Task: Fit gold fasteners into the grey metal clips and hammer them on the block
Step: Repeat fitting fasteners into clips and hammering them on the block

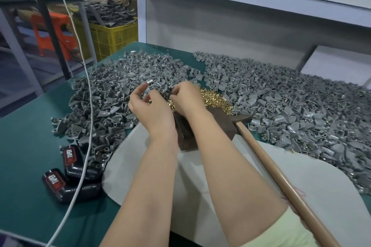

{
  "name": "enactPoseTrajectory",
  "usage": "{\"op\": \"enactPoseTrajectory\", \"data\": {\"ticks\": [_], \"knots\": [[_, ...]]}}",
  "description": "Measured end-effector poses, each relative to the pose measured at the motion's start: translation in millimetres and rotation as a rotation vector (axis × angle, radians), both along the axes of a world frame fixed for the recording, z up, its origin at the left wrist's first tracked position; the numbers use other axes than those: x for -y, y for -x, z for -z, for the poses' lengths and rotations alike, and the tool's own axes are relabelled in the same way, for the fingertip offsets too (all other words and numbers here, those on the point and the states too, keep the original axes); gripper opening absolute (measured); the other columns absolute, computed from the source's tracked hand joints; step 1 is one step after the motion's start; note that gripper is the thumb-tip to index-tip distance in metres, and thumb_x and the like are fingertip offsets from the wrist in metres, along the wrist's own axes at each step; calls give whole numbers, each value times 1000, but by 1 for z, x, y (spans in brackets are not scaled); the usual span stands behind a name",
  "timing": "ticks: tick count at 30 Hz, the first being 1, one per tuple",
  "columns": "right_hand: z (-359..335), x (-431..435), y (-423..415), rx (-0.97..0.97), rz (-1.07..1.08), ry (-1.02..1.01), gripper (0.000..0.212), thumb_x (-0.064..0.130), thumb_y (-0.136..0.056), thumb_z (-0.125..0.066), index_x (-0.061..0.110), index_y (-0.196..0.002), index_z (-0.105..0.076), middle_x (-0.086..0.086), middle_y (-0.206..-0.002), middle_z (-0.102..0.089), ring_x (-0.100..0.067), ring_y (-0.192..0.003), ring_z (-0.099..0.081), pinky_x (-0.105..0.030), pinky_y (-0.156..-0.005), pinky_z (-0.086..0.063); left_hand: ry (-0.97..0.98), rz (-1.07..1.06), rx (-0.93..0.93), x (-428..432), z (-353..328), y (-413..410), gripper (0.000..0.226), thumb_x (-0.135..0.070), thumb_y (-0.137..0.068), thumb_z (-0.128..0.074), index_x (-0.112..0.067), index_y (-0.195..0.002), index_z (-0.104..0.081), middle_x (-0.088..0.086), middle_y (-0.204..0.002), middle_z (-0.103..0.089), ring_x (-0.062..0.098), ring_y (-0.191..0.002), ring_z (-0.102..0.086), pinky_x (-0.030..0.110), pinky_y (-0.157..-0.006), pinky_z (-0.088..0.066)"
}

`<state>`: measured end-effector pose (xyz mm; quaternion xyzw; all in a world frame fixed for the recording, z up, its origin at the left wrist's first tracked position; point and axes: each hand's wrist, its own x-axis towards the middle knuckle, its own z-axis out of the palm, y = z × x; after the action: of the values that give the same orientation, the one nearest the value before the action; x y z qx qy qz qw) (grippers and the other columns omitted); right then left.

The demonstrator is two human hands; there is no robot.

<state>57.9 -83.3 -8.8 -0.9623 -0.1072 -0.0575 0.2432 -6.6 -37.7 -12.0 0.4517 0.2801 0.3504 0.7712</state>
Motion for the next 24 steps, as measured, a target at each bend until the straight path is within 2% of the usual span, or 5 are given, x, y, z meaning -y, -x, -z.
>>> {"op": "enactPoseTrajectory", "data": {"ticks": [3, 7, 12, 21, 24], "knots": [[-13, 29, 6, -31, 32, -363, 21, 20, -88, -66, 12, -107, -63, -6, -110, -66, -20, -100, -63, -35, -93, -49, -99, 62, 9, 2, -2, 1, 23, -4, -90, -47, -26, -97, -53, 6, -125, -51, -2, -80, -51, 5, -65, -39], [-27, 73, 23, -212, -47, -731, 14, -2, -84, -65, 13, -82, -64, -12, -91, -69, -27, -91, -67, -33, -86, -55, -504, 263, -3, 10, 0, 2, 26, -14, -93, -54, -22, -117, -60, -3, -109, -61, 8, -89, -59, 17, -81, -46], [-25, 92, 42, -148, -58, -627, 11, 1, -85, -66, 5, -94, -62, -13, -94, -65, -24, -89, -64, -32, -84, -56, -852, 501, -74, 22, 5, 4, 14, -15, -91, -59, -16, -102, -69, -3, -97, -67, 10, -85, -61, 9, -72, -41], [-17, 91, 41, -222, -74, -768, 13, 0, -90, -56, 10, -90, -64, -8, -91, -68, -16, -87, -66, -25, -82, -56, -841, 550, -157, 18, 7, 2, 9, -15, -89, -64, -18, -96, -68, -12, -83, -64, 0, -74, -58, 6, -66, -42], [-12, 84, 22, 17, 119, -466, 15, 9, -90, -56, 18, -89, -68, -1, -97, -70, -13, -90, -64, -28, -88, -50, -698, 398, -133, 16, 6, 0, 7, -17, -87, -66, -14, -94, -69, -16, -74, -59, -9, -68, -54, -3, -60, -38]]}}
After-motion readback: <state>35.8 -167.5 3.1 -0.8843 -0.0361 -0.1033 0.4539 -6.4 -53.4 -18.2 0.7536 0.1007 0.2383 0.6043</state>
